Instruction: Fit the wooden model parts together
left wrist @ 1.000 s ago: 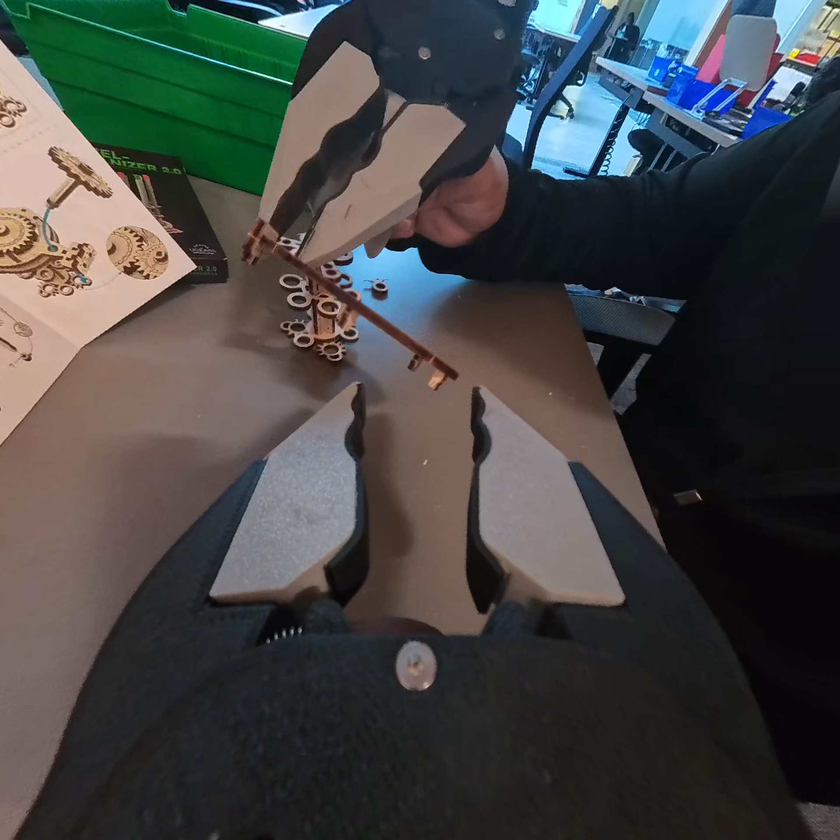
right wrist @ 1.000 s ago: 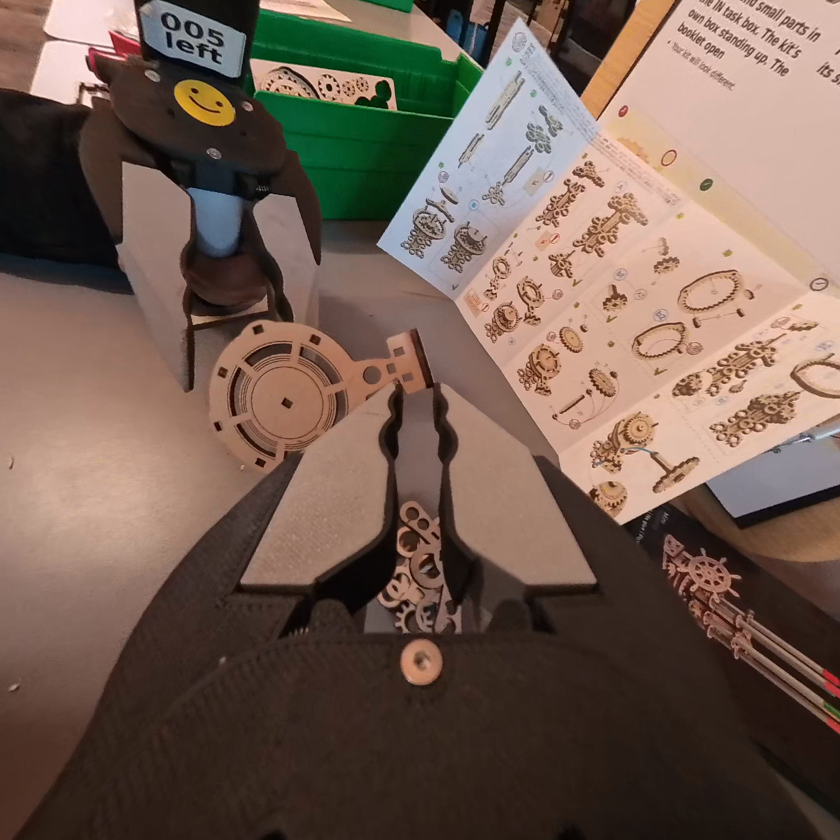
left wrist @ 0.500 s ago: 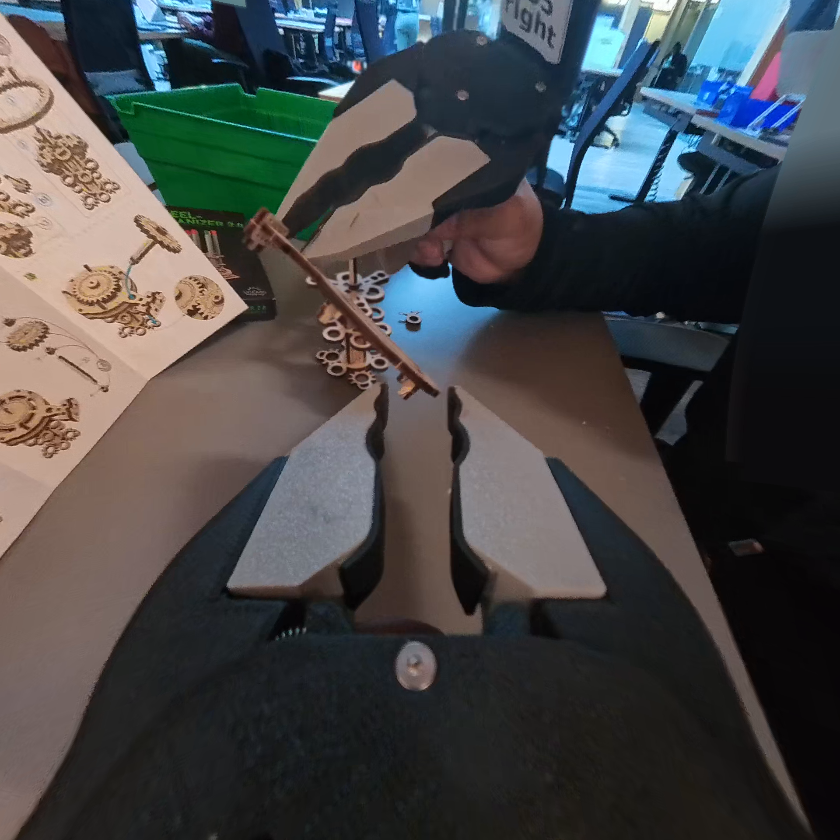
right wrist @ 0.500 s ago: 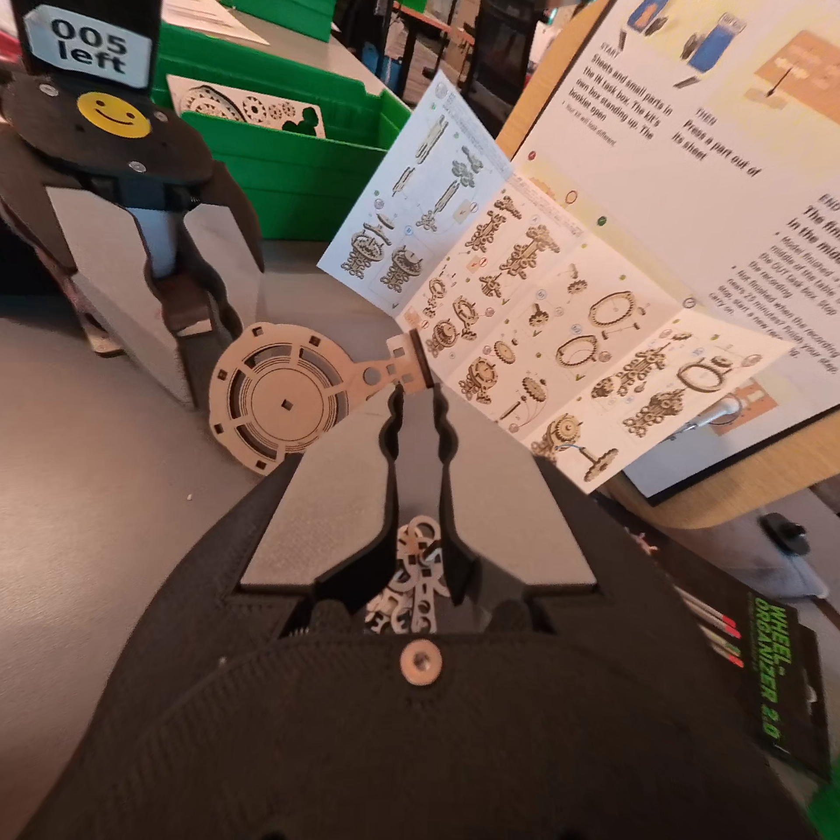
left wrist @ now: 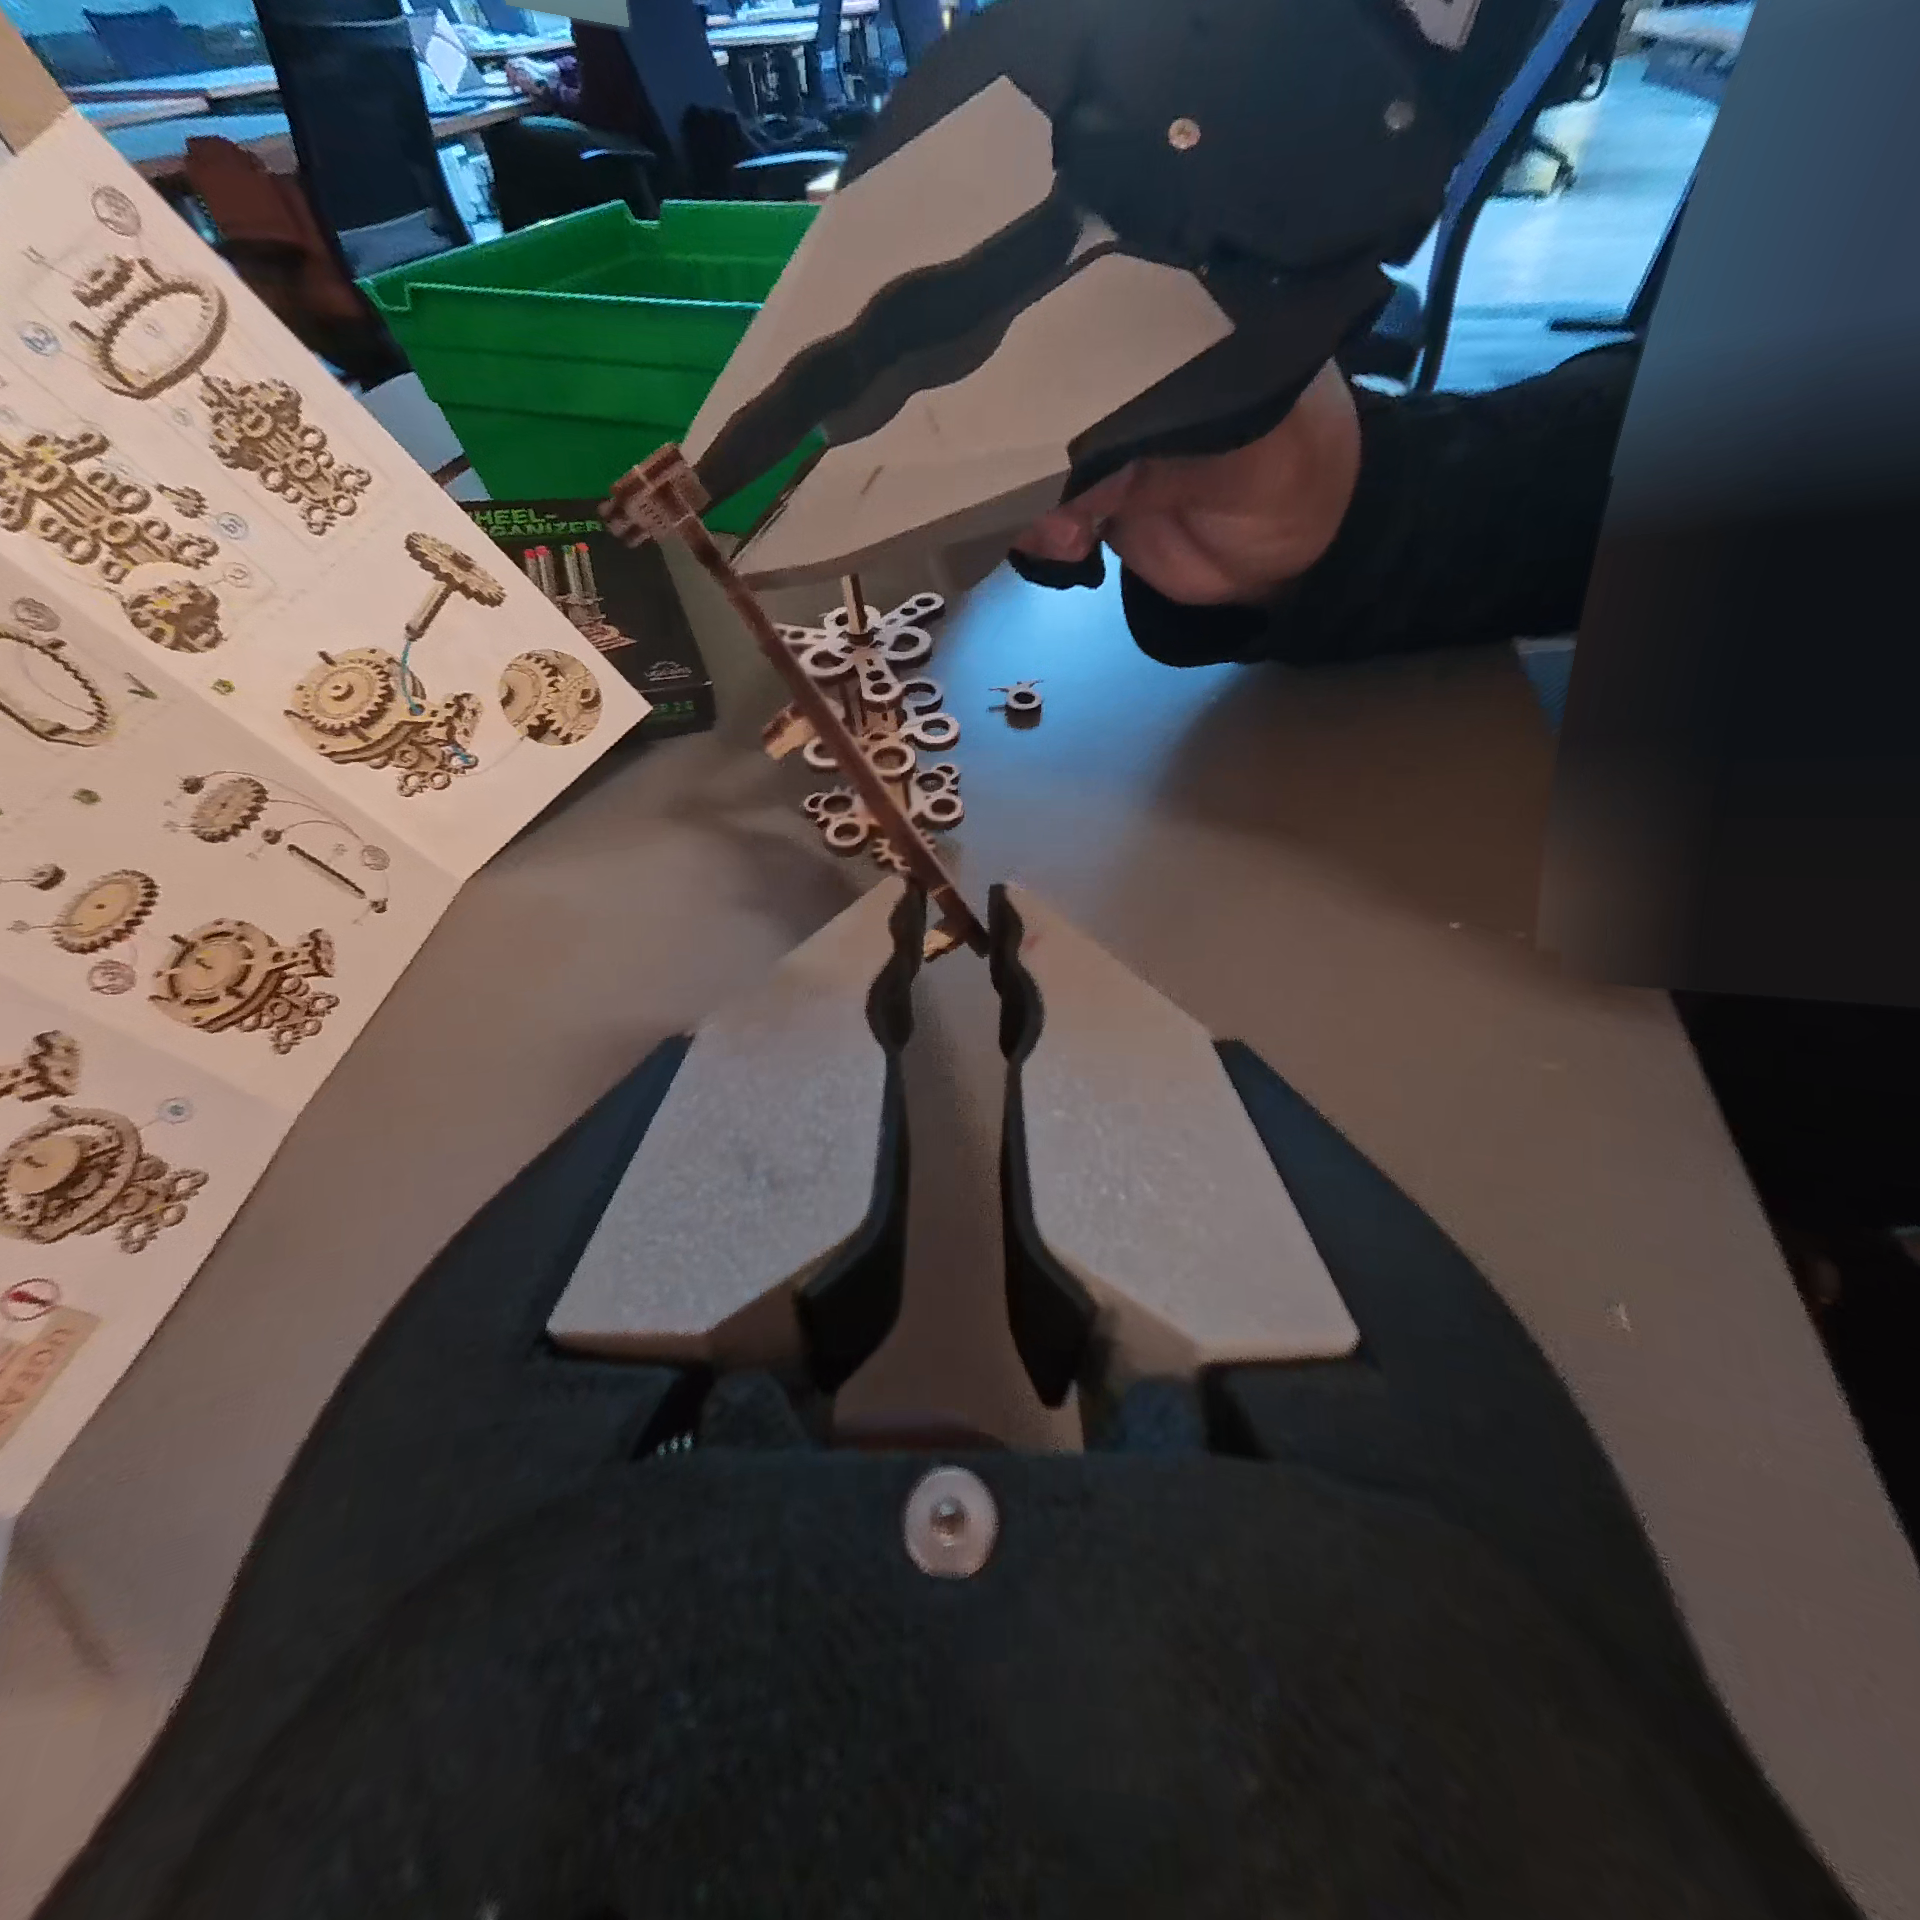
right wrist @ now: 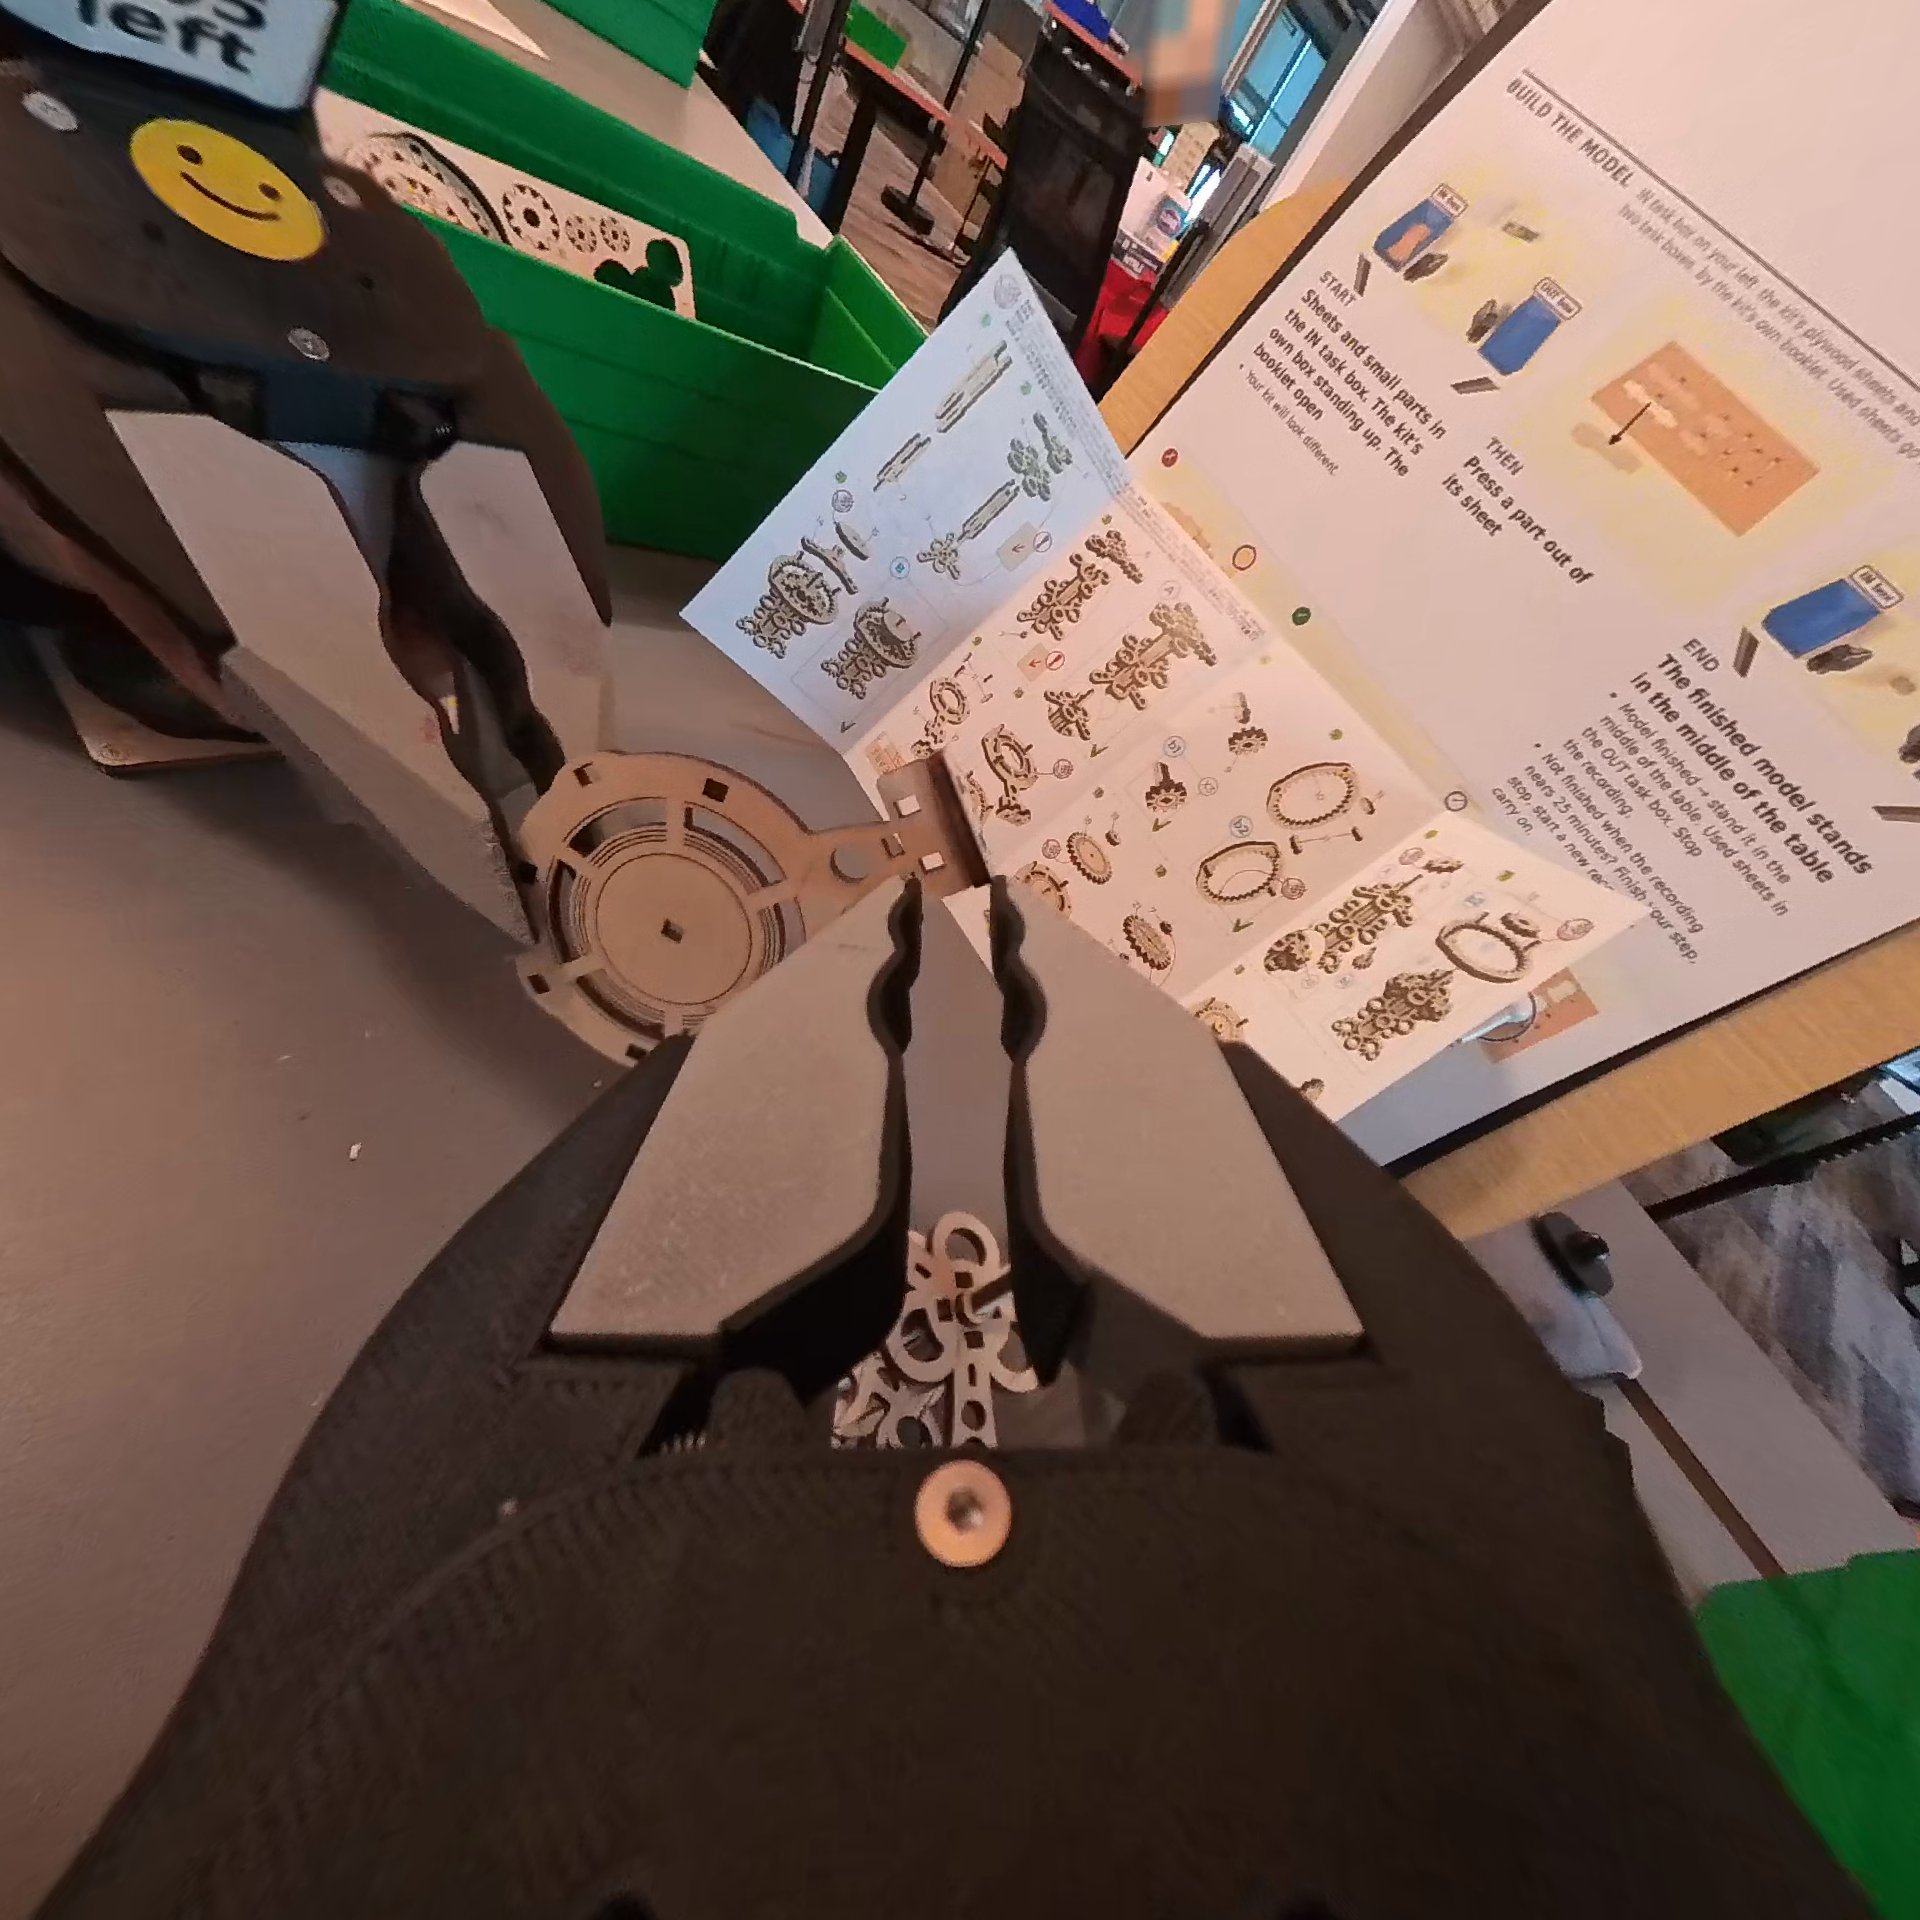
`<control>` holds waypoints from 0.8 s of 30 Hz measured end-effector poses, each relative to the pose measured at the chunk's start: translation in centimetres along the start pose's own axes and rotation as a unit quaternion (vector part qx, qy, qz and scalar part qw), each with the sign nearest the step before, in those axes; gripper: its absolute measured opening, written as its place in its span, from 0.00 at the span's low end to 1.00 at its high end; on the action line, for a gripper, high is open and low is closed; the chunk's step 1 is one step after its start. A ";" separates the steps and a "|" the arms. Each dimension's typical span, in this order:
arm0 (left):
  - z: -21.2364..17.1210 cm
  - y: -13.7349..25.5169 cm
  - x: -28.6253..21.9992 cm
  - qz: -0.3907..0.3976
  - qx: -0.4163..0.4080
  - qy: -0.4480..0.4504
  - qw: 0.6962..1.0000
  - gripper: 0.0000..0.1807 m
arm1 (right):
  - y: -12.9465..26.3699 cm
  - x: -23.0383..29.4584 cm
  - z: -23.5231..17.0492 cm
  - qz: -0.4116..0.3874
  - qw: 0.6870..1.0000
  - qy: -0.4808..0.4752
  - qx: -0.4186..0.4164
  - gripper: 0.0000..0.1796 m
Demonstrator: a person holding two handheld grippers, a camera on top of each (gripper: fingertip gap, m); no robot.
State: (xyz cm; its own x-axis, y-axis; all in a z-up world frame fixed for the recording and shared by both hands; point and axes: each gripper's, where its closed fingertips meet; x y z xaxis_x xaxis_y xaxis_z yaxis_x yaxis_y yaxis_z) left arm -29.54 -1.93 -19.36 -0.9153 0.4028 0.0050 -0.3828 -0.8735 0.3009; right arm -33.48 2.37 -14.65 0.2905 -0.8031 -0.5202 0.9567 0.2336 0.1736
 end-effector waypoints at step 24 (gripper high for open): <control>-0.4 -0.1 0.2 0.008 0.012 -0.010 1.000 0.05 | -0.1 0.1 -0.2 -0.004 1.000 0.013 0.002 0.05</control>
State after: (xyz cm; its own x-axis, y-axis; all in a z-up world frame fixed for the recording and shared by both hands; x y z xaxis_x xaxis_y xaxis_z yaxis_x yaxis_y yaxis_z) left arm -29.74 -1.90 -19.72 -0.9183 0.3950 0.0277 -0.3657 -0.8728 0.3233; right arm -33.54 2.39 -14.90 0.2836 -0.7903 -0.5431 0.9588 0.2252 0.1730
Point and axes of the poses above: each gripper's, where its closed fingertips meet, y back along the fingers, z out of its top, x = y × z across the jaws, and after that the axes turned 8 degrees about -z, right-handed
